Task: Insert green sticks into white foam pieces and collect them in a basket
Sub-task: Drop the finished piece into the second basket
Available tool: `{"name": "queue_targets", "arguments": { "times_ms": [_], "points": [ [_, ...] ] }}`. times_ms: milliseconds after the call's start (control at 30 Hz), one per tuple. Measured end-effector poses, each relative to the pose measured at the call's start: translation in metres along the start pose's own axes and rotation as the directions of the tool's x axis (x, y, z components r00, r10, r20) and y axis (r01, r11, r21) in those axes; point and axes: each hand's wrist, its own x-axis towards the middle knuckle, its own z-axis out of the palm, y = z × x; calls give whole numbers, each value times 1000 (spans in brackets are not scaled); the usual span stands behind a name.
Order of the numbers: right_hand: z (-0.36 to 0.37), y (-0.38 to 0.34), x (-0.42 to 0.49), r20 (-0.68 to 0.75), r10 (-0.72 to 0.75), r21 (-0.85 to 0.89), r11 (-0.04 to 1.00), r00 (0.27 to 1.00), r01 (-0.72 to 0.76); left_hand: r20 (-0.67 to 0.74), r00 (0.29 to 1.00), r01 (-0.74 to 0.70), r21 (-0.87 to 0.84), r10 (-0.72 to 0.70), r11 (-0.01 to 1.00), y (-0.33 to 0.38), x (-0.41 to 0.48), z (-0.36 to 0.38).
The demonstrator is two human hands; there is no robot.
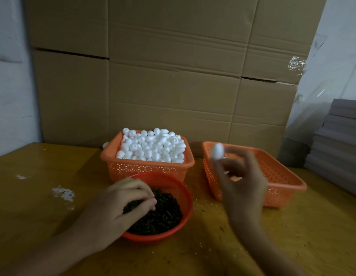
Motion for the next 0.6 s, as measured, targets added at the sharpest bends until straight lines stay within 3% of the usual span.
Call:
{"name": "queue_targets", "arguments": {
  "times_ms": [100, 200, 367, 500, 600],
  "points": [
    [-30, 23, 33, -171, 34, -114, 992, 985, -54, 89, 994, 61, 93, -70, 994, 0, -1, -2],
    [-52, 53, 47, -243, 69, -273, 952, 967, -136, 124, 986, 91, 130, -108, 987, 0, 0, -4],
    [-62, 87, 47, -146, 168, -496, 840, 975, -219, 149, 981, 103, 153, -126, 983, 0, 1, -3],
    [-65, 94, 54, -25, 189, -663, 732, 982, -157, 159, 977, 112, 169, -139, 979, -2, 1, -2],
    [-70, 96, 58, 111, 289, -786, 611, 951, -94, 151, 975, 132, 200, -164, 971, -1, 1, -2]
  ]
}}
